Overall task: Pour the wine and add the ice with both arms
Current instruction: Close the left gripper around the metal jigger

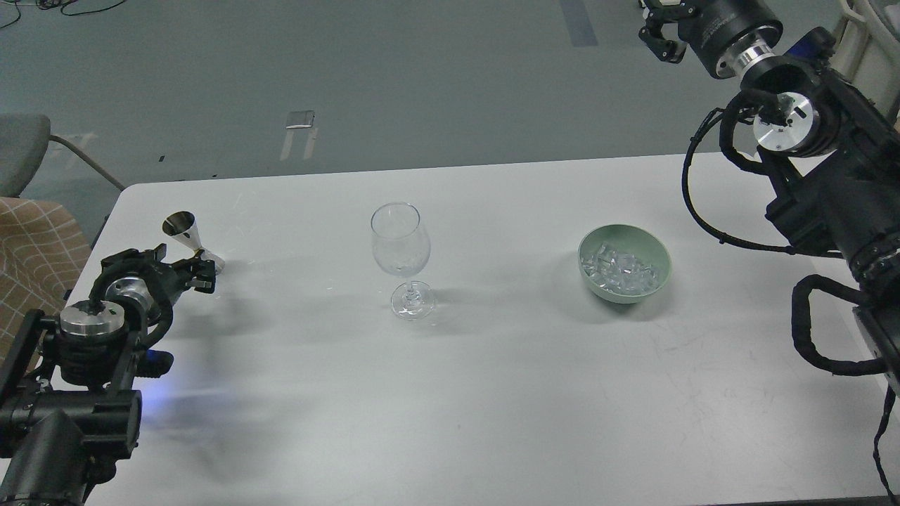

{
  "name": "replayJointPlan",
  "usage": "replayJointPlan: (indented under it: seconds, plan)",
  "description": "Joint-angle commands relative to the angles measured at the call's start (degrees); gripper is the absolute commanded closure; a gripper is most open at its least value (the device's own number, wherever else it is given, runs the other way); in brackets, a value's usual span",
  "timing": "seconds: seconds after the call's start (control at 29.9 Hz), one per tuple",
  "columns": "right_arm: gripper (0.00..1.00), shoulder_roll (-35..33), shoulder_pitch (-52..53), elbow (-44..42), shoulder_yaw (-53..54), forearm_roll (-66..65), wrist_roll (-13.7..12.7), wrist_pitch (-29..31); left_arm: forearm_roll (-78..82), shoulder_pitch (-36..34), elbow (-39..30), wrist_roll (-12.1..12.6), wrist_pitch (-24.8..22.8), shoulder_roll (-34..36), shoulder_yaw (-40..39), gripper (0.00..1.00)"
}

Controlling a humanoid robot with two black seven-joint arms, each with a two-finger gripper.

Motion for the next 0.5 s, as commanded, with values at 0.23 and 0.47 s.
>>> replayJointPlan:
  seconds: [0.23, 0.47]
  plan:
    - [0.00, 0.0, -0.2, 0.1, -0.1, 0.0, 0.0, 0.0, 0.1, -1.4, 4.0, 0.8, -0.4, -0.4, 0.2, 0.42]
    - [0.00, 0.0, -0.5, 0.1, -0.3, 0.0, 0.0, 0.1, 0.1, -4.6, 11.3, 0.8, -5.8, -0.4, 0.2, 0.42]
